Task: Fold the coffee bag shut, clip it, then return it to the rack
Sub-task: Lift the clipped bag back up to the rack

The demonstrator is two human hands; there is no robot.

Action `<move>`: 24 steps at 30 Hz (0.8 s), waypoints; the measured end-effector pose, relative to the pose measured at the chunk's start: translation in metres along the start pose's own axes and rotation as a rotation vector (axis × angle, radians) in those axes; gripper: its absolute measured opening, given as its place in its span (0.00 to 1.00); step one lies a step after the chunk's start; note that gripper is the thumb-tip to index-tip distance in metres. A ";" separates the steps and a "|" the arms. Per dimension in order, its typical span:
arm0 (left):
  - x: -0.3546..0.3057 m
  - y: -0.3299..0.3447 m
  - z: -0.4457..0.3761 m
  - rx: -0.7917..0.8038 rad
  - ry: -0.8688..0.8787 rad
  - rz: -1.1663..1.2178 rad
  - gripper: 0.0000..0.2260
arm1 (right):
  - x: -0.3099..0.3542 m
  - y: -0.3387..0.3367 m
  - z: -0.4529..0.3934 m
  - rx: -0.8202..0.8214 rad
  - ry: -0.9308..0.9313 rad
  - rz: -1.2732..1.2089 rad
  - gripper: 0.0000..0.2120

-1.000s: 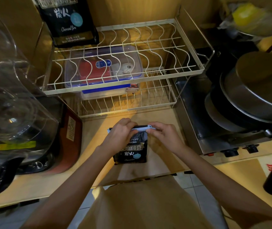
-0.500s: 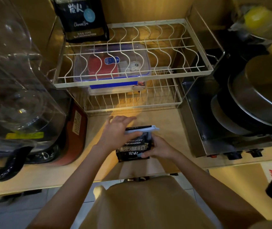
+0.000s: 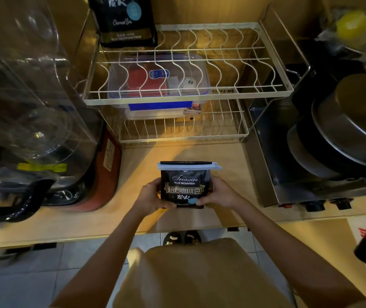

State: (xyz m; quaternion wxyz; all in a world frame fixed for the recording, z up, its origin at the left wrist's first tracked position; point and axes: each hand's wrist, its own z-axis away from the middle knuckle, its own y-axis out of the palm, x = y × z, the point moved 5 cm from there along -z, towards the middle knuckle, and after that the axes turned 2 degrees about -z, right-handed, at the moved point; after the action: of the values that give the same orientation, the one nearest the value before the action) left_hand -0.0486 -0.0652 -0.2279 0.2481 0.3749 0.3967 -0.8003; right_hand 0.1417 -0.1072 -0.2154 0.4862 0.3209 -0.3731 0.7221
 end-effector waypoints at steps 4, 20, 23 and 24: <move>-0.021 -0.017 0.003 0.001 0.062 0.018 0.29 | 0.025 -0.014 0.011 0.019 -0.058 -0.009 0.30; -0.232 -0.163 0.021 -0.105 0.493 0.018 0.20 | 0.252 -0.115 0.061 -0.074 -0.482 0.111 0.21; -0.262 -0.183 0.014 -0.168 0.569 0.059 0.19 | 0.286 -0.136 0.059 -0.154 -0.570 0.079 0.22; -0.271 -0.188 0.011 -0.194 0.585 0.083 0.18 | 0.295 -0.142 0.056 -0.179 -0.595 0.071 0.23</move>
State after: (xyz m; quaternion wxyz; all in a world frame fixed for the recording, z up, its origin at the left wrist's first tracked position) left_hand -0.0218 0.0588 0.0767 0.1903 0.5798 0.5102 -0.6060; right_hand 0.1865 0.0169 0.0900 0.3565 0.4611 -0.5721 0.5771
